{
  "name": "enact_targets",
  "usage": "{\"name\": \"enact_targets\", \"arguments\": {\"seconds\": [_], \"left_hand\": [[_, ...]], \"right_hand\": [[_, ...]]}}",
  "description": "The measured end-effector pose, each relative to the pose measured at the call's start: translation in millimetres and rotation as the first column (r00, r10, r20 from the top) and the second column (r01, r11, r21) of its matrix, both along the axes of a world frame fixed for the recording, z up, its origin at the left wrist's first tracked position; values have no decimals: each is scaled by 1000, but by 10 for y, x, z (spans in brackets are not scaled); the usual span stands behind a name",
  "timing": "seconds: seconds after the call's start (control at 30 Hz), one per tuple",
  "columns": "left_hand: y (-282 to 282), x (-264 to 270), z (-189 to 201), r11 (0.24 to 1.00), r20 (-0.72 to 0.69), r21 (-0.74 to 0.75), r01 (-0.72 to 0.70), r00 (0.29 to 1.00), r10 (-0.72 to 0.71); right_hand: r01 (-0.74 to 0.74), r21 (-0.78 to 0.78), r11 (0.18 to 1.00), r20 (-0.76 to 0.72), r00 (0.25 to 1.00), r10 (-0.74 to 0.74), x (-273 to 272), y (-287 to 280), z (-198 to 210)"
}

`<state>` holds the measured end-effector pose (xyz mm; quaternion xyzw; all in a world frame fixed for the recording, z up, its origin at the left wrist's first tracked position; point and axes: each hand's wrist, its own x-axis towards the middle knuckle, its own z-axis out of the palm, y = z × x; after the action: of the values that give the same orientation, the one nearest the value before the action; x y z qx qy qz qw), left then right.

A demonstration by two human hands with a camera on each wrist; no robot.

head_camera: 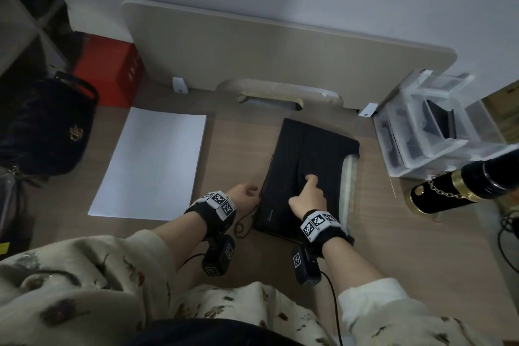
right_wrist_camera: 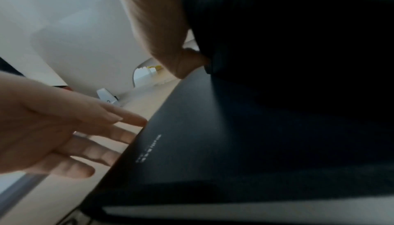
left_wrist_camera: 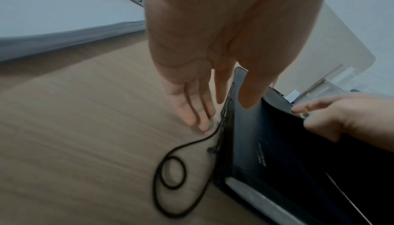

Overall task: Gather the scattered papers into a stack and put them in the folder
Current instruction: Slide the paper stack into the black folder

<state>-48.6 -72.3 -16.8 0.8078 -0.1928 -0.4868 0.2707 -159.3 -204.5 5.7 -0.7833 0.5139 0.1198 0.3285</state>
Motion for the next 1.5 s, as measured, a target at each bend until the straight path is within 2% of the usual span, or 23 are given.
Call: {"name": "enact_targets", "arguments": {"seconds": [0.23,0.33,0.43,0.63,0.83,1.0,1.27,1.37,1.5], "left_hand": [[123,-11,108,1000,96,11,6,995,-7],[126,-47,174,1000,125,-4,24,992,-24],[119,-96,236,997,152,-11,72,986,-70],[78,-178,282,977,253,161,139,951,-177],[115,-229,273,979,297,198,40,950,-99],[122,-192,285,982,341,186,-26,939,-40],[-40,-52,305,979,426,128,-157,900,88],[-93,1,314,983,433,119,-139,898,74],[-156,35,434,998,455,57,-20,890,-8]], "right_hand": [[-90,-122,988,-17,996,88,-79,29,181],[-54,-170,984,65,996,66,-85,28,308],[35,-140,990,229,973,-2,-68,39,418],[86,20,996,549,832,-83,9,136,585],[81,125,989,731,667,-147,-25,242,677],[68,183,981,790,584,-188,-70,183,800],[29,198,980,836,517,-184,-109,146,1011],[10,193,981,843,510,-171,-136,126,1067],[47,153,987,849,506,-155,-173,10,1089]]}}
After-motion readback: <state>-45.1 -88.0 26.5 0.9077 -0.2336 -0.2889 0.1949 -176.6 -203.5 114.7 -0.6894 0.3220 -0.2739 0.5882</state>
